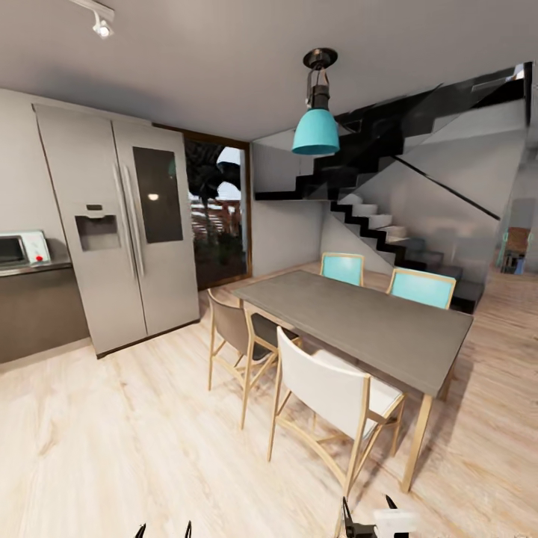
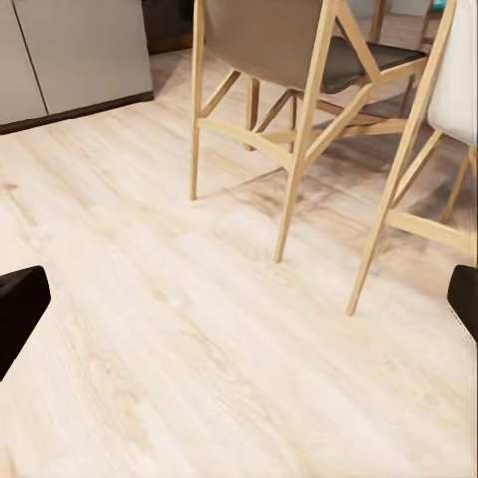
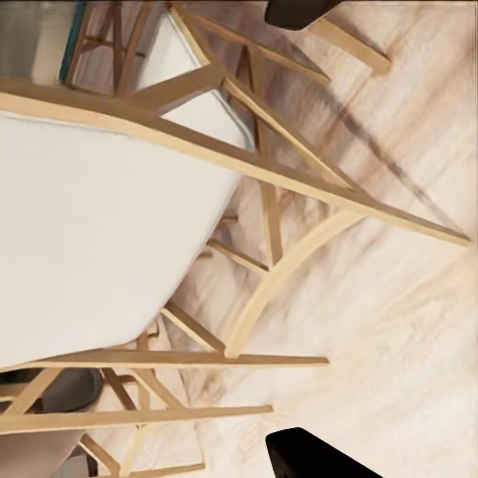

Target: Put the three can of soda from the living room inside the tash can in the kitchen.

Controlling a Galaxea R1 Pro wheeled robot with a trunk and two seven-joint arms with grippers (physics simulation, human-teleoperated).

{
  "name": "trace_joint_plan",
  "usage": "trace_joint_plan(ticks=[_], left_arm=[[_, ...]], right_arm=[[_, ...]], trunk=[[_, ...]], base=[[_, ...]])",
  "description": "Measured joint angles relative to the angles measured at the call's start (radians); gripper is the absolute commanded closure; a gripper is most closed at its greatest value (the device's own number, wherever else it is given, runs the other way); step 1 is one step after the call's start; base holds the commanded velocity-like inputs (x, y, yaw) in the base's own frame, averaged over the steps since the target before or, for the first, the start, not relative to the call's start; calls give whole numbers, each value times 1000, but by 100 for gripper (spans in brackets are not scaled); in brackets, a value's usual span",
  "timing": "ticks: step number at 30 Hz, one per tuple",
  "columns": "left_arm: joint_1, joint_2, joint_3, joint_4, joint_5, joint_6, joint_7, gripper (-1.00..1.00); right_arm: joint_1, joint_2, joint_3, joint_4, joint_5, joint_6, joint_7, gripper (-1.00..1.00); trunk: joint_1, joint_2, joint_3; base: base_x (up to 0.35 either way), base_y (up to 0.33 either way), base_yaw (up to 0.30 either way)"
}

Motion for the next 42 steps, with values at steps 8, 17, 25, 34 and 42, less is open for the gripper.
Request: trace_joint_plan(ticks=[8, 17, 25, 34, 42], left_arm=[[0, -1, 0, 0, 0, 0, 0, -100], [0, 0, 0, 0, 0, 0, 0, -100], [0, -1, 0, 0, 0, 0, 0, -100], [0, -1, 0, 0, 0, 0, 0, -100], [0, -1, 0, 0, 0, 0, 0, -100]], right_arm=[[0, 0, 0, 0, 0, 0, 0, -100], [0, 0, -2, 1, -1, 1, -1, -100], [0, 0, -2, 2, -3, 2, -2, -100], [0, 0, -3, 2, -3, 2, -2, -100], [0, 0, -3, 2, -3, 2, -2, -100]], trunk=[[0, 0, 4], [0, 0, 5], [0, 0, -2], [0, 0, -13], [0, 0, -23]], base=[[0, 0, -253], [0, 0, -249], [0, 0, -192], [0, 0, -149], [0, 0, -141]])
